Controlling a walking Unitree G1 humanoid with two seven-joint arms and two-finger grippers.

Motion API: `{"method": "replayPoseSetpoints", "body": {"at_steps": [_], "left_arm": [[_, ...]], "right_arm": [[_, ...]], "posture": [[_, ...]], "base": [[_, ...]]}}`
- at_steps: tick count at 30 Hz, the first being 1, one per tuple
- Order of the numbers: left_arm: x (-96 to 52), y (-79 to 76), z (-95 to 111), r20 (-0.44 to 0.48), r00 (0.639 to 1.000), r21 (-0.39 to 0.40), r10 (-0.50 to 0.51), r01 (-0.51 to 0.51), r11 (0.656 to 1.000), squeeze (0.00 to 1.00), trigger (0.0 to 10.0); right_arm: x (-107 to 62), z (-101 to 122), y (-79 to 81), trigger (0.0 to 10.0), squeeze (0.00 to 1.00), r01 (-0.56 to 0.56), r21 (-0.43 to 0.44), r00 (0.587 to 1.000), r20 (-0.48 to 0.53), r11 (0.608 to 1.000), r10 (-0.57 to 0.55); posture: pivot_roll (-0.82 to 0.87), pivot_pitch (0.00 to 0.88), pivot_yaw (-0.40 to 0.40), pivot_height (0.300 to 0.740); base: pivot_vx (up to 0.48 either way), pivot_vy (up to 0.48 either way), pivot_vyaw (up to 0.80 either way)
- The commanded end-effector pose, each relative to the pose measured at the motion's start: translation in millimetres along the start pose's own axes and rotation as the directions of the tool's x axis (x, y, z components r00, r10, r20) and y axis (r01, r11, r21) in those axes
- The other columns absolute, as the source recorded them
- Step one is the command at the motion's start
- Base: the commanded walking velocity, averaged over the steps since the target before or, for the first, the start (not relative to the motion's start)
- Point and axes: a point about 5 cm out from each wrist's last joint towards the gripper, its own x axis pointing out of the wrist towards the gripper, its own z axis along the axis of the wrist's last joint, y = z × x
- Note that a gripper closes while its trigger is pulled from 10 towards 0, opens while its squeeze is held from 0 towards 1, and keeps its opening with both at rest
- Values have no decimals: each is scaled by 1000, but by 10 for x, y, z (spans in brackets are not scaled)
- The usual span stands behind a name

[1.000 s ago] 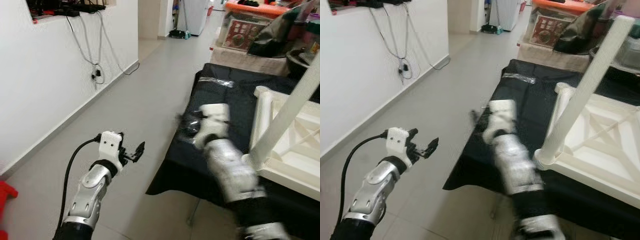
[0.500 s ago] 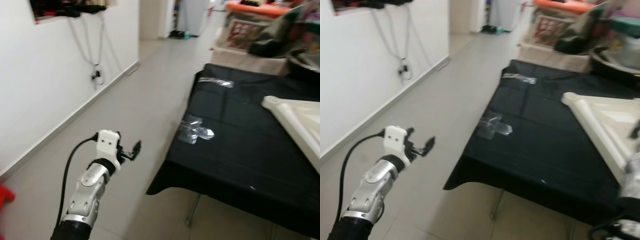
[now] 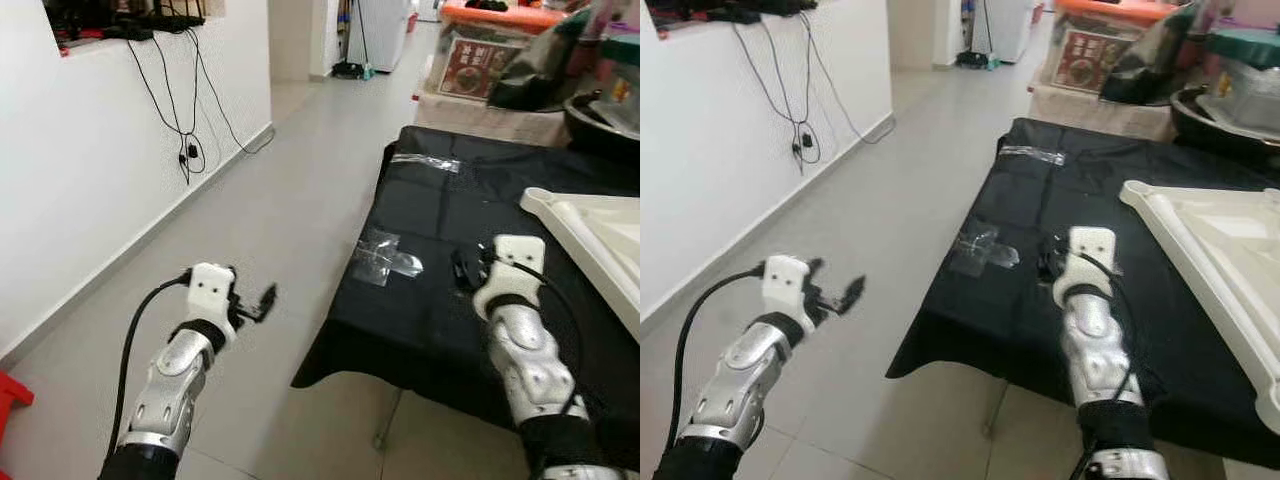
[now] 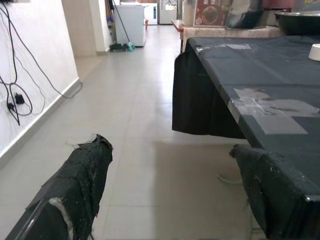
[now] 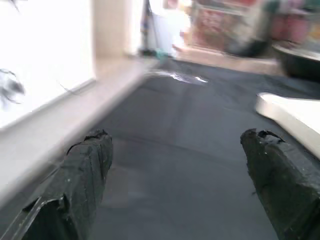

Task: Building children table

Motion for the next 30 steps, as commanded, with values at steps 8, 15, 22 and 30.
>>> {"method": "replayPoseSetpoints", "body": {"at_steps": [8,15,22,30], "left_arm": [[8,-37,244,117,993,16,5,-7,1000,0,10000],[14,-126,386,190,981,26,-29,24,999,0,10000],[-8,-133,374,182,983,25,-33,29,999,0,10000],[11,-141,370,167,985,40,-37,31,999,0,10000]], "right_arm": [[-159,-1,232,10000,0,-66,15,998,-16,998,66],[-194,73,286,10000,0,-77,43,997,3,996,77],[-211,86,297,10000,0,-73,16,997,9,997,73],[-214,126,321,10000,0,-65,-9,998,25,998,65]], "posture": [[78,0,-57,740],[75,0,-57,740],[80,0,-58,740],[79,0,-57,740]], "base": [[0,0,0],[101,0,-343],[365,0,-800],[265,0,-600]]}}
